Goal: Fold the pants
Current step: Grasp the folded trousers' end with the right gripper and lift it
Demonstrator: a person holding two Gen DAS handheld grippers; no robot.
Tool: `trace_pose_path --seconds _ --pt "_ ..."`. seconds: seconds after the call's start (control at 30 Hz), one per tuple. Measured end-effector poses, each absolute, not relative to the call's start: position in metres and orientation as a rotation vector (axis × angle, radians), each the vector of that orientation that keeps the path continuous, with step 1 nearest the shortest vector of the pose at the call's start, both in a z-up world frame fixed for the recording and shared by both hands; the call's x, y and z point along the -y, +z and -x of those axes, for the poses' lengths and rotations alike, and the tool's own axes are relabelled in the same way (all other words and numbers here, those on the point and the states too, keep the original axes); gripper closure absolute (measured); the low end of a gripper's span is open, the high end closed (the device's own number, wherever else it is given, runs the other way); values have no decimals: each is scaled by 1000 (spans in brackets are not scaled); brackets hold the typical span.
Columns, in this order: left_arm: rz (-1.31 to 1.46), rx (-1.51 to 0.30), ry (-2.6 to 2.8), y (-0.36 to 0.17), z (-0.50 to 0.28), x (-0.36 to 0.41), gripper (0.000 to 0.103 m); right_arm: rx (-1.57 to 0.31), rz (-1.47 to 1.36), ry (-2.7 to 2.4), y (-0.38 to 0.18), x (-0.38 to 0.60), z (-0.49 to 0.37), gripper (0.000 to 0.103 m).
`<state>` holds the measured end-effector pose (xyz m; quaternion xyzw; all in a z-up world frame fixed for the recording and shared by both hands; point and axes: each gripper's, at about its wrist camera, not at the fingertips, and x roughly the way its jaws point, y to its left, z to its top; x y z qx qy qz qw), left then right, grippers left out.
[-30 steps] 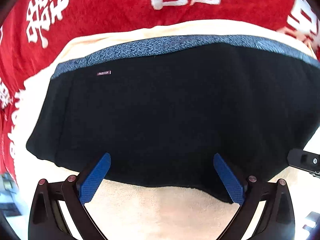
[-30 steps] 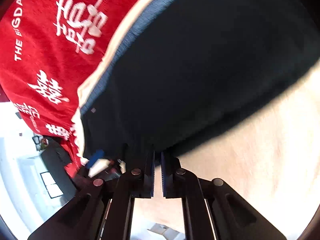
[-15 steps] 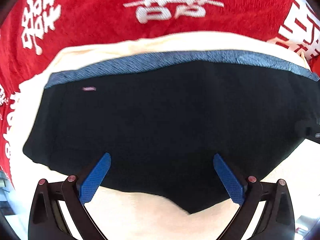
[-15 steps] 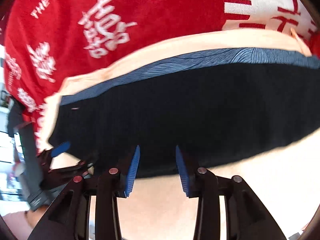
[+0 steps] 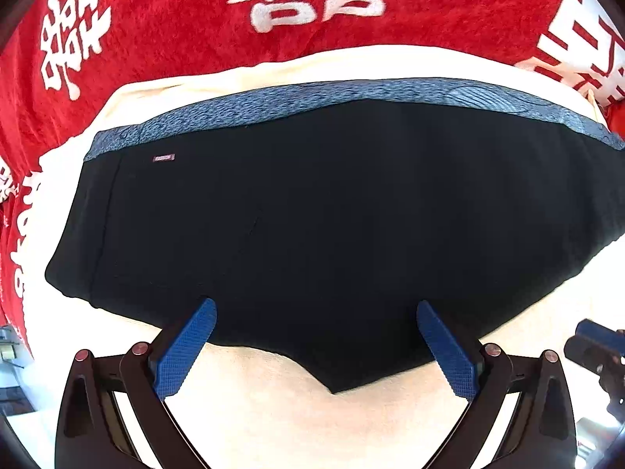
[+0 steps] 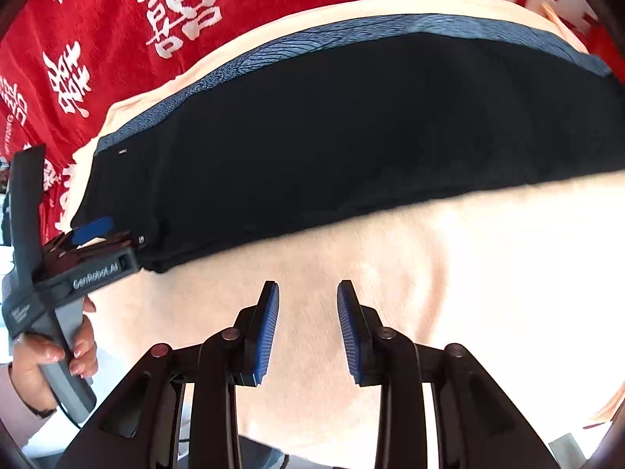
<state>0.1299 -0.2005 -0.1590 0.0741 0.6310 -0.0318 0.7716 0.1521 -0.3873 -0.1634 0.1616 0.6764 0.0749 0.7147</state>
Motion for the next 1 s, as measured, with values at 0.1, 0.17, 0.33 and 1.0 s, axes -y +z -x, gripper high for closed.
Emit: trace_pose_path --seconds 0.1,0.17,0.33,1.0 --pt "-169 -1371 -79 -155 -130 213 0 -1522 -387 153 -162 396 -142 67" --pt "-172 -1367 -95 -151 -130 226 0 -1525 -404 140 -162 408 -137 65" --pt "-196 -1366 -139 -147 -133 256 0 -1519 -455 90 -162 437 -124 59" --pt "-294 -1327 -283 -141 -143 403 0 -1443 -658 -68 -168 565 -97 58"
